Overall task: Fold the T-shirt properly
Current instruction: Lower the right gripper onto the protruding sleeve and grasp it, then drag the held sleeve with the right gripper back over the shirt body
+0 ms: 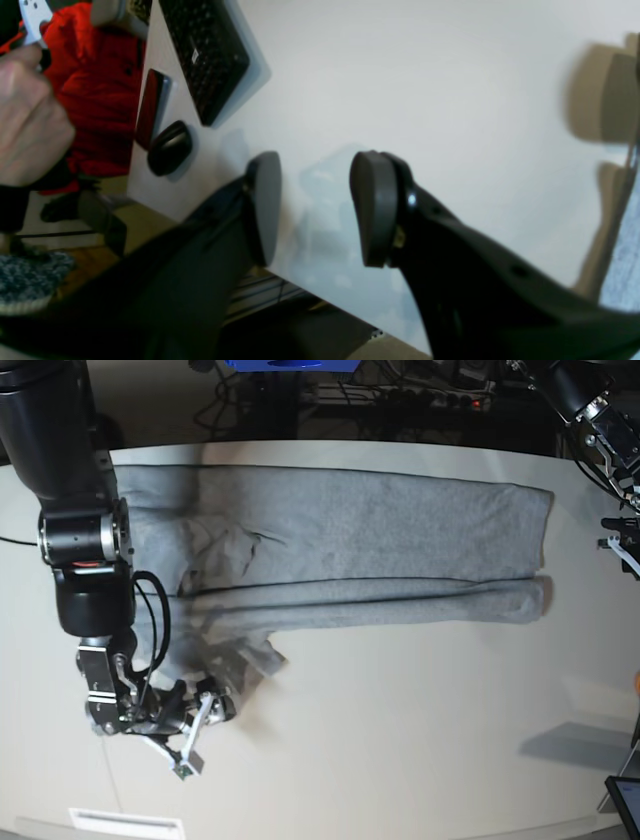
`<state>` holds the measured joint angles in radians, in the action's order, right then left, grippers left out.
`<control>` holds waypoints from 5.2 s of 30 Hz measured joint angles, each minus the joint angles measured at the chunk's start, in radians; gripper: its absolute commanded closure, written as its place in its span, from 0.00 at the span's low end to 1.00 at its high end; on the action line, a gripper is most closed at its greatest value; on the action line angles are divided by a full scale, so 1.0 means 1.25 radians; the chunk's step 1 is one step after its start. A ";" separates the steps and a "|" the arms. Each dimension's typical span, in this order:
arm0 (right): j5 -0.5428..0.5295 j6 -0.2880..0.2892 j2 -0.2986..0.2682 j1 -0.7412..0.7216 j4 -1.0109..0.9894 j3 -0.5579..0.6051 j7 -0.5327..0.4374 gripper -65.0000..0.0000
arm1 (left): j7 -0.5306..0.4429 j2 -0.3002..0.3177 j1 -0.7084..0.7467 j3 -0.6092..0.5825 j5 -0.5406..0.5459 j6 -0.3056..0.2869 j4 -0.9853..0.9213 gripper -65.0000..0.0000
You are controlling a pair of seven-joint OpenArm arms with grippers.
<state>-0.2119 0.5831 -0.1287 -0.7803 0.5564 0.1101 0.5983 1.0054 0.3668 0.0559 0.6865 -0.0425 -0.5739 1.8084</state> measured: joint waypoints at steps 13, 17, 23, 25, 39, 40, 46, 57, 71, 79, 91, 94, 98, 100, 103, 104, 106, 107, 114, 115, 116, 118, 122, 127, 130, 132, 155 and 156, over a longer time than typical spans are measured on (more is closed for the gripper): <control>-0.003 0.002 0.029 -0.002 -0.096 0.000 -0.084 0.33 | 0.000 0.000 0.002 0.000 -0.001 0.000 0.000 0.61; -0.002 0.000 0.031 0.002 -0.114 0.000 -0.092 0.33 | -0.001 -0.001 0.002 0.000 -0.001 0.000 0.000 0.61; -0.006 -0.001 0.037 -0.001 -0.114 0.100 -0.113 0.38 | -0.001 0.002 0.002 0.000 -0.001 0.000 0.000 0.61; -0.010 -0.001 0.039 0.000 -0.114 0.103 -0.116 0.45 | -0.001 0.001 0.002 0.000 -0.001 0.000 0.000 0.61; -0.012 -0.001 0.037 0.006 -0.113 0.103 -0.113 1.00 | -0.001 0.002 0.002 0.000 -0.001 0.000 0.000 0.61; -0.012 -0.001 0.038 0.006 -0.113 0.103 -0.113 1.00 | -0.001 0.002 0.002 0.000 -0.001 0.000 0.000 0.61; -0.012 -0.001 0.039 0.007 -0.110 0.075 -0.099 1.00 | -0.001 0.002 0.002 0.000 -0.001 0.000 0.000 0.61; -0.004 -0.004 0.038 0.033 -0.031 0.003 -0.093 0.75 | -0.001 0.002 -0.003 0.000 -0.001 0.000 -0.019 0.61; -0.002 -0.005 0.031 -0.011 -0.121 0.005 -0.181 0.15 | -0.042 0.002 0.001 0.000 -0.001 0.000 -0.063 0.61; 0.046 -0.003 0.033 -0.016 -0.190 0.005 -0.223 0.14 | -0.042 0.002 0.001 0.000 -0.002 0.000 -0.063 0.61; 0.131 -0.007 0.051 -0.009 -0.186 0.004 -0.230 0.46 | -0.042 0.001 -0.002 0.000 -0.001 0.000 -0.063 0.61; 0.131 -0.006 0.051 -0.009 -0.186 0.004 -0.228 0.60 | -0.042 0.002 -0.002 0.000 -0.002 0.000 -0.063 0.61; 0.128 -0.006 0.050 -0.006 -0.186 0.002 -0.227 0.85 | -0.042 0.001 0.000 0.000 -0.001 0.000 -0.063 0.61; 0.127 -0.006 0.050 -0.005 -0.186 0.000 -0.226 1.00 | -0.042 0.002 0.000 0.000 -0.001 0.000 -0.063 0.61; 0.118 -0.006 0.051 -0.003 -0.186 -0.004 -0.221 0.99 | -0.042 0.002 0.000 0.000 -0.001 0.000 -0.063 0.61; 0.116 -0.006 0.051 -0.003 -0.182 -0.004 -0.213 1.00 | -0.042 0.002 0.000 0.000 -0.001 0.000 -0.063 0.61; 0.115 -0.006 0.051 -0.003 -0.179 -0.004 -0.198 1.00 | -0.042 0.001 0.000 0.000 -0.001 0.000 -0.063 0.61; 0.111 -0.006 0.051 -0.003 -0.179 -0.004 -0.195 1.00 | -0.042 0.002 0.000 0.000 -0.001 0.000 -0.063 0.61; 0.037 0.002 0.030 0.023 -0.125 -0.004 -0.144 1.00 | -0.042 0.002 0.000 0.000 -0.001 0.000 -0.063 0.61; 0.040 0.002 0.028 0.037 -0.096 -0.004 -0.141 1.00 | -0.042 0.001 0.000 0.000 -0.001 0.000 -0.063 0.61; 0.044 -0.001 0.026 0.056 -0.062 -0.004 -0.133 1.00 | -0.042 0.001 0.000 0.000 -0.001 0.000 -0.063 0.61; 0.049 -0.006 0.025 0.097 0.014 -0.004 -0.126 1.00 | -0.042 0.002 0.000 -0.001 -0.001 0.000 -0.063 0.61; 0.052 -0.003 0.027 0.160 0.140 -0.002 -0.083 1.00 | -0.042 0.001 -0.003 -0.001 -0.001 0.000 -0.063 0.61; 0.050 -0.005 0.024 0.172 0.249 -0.002 -0.037 1.00 | -0.042 0.001 -0.005 -0.002 -0.001 0.000 -0.063 0.61; 0.049 -0.003 0.022 0.203 0.326 -0.002 0.006 1.00 | -0.042 0.001 -0.005 -0.002 -0.001 0.000 -0.063 0.61; 0.050 0.000 0.016 0.222 0.366 -0.002 0.043 1.00 | -0.042 0.002 -0.004 -0.002 -0.002 0.000 -0.063 0.61; 0.056 -0.006 0.002 0.433 0.828 -0.167 0.350 1.00 | -0.042 -0.023 -0.014 -0.089 -0.001 0.000 -0.063 0.61; 0.056 -0.005 0.003 0.446 0.848 -0.167 0.354 1.00 | -0.042 -0.023 -0.017 -0.089 -0.001 0.000 -0.063 0.61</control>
<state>-0.1413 0.5766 -0.1249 -0.2234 1.6161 -0.0986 1.0405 0.9524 0.3386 0.0345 0.5747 -0.0433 -0.5739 1.7294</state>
